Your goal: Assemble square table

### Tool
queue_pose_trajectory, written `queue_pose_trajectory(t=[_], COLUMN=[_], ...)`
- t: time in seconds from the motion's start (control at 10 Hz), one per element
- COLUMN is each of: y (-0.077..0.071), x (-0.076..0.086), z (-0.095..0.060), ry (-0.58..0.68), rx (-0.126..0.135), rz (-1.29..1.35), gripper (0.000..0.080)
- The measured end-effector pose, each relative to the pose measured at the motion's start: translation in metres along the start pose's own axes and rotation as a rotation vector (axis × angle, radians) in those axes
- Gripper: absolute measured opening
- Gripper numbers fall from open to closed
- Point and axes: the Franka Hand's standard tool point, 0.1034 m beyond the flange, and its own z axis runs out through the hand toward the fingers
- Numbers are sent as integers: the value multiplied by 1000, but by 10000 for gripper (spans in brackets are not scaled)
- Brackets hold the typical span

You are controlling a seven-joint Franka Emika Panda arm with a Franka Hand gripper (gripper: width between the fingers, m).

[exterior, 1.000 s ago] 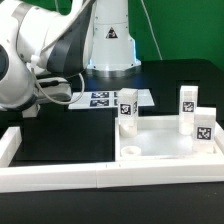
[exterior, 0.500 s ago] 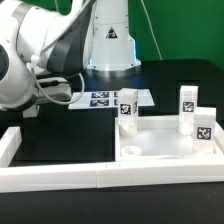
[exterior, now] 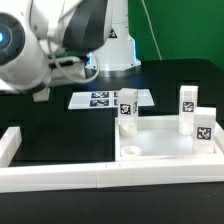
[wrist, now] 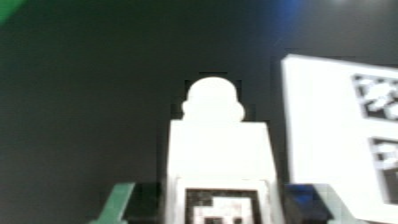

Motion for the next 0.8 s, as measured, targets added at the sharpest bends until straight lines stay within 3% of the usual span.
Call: queue_pose_trajectory(t=[0.2, 0.5, 0.6, 0.7, 0.8], y=[-12, -9, -10, -21, -37], x=[-17, -14, -9, -3, 1], z=[-47, -50, -55, -61, -85], ry=[-7, 37, 106, 162, 260], rx=[-4, -15, -17, 20, 37], rz=[-2, -5, -7, 1, 16], gripper=[285, 287, 287, 287, 287])
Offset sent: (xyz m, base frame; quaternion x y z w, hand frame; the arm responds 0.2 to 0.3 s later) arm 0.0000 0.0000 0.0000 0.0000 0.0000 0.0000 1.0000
